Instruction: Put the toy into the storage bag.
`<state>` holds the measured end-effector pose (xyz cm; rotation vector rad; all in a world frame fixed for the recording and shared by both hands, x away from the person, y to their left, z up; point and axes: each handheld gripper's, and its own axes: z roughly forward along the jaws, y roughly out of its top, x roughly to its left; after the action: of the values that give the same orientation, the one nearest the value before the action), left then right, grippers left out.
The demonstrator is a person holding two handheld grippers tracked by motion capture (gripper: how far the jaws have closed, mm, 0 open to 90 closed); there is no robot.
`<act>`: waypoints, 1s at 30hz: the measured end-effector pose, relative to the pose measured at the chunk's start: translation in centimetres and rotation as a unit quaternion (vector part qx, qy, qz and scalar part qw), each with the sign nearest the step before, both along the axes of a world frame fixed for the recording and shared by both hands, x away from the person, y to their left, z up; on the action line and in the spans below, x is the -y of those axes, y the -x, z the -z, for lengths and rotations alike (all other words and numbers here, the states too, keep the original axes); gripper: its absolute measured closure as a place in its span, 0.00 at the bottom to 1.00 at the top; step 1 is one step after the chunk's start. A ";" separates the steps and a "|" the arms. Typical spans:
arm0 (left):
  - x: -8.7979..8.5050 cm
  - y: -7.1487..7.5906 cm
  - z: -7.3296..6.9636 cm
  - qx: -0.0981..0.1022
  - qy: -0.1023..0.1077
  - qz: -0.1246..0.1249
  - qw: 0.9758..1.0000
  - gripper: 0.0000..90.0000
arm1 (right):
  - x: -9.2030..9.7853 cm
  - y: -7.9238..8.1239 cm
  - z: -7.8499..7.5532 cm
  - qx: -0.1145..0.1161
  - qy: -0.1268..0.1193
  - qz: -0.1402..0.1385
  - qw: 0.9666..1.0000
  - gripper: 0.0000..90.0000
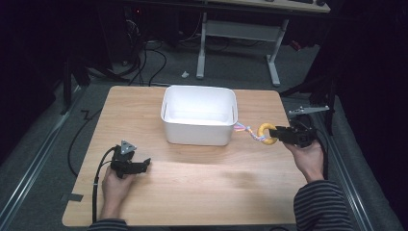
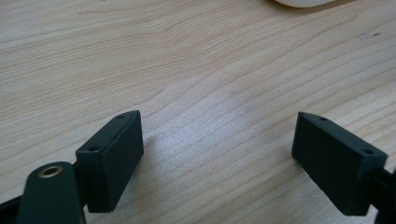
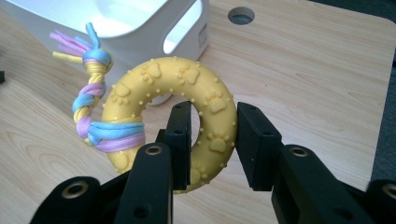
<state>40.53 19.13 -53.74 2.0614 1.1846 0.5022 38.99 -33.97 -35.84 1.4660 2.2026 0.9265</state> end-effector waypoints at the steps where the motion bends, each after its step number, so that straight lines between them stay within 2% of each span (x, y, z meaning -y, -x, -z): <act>1: 0.0 0.0 0.0 0.000 0.000 0.000 1.000 0.19 | 0.0 -0.1 -0.2 0.001 0.001 0.000 1.000 0.75; 5: 0.0 0.0 0.0 0.000 0.000 0.000 1.000 0.19 | 0.0 -0.8 -0.6 -0.001 0.004 0.003 1.000 0.75; 7: 0.0 0.0 0.0 0.000 0.000 0.000 1.000 0.19 | 0.0 -1.0 -0.8 -0.003 -0.002 0.005 1.000 0.75; 18: 0.0 0.0 0.0 0.000 0.000 0.000 1.000 0.19 | -0.4 -2.1 -2.2 0.009 -0.007 0.004 1.000 0.75; 30: 0.0 0.0 0.0 0.000 0.000 0.000 1.000 0.19 | -1.0 -3.7 -2.8 -0.004 -0.016 0.010 1.000 0.75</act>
<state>40.53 19.13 -53.74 2.0615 1.1846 0.5022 42.70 -32.98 -33.04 1.5054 2.1844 0.9542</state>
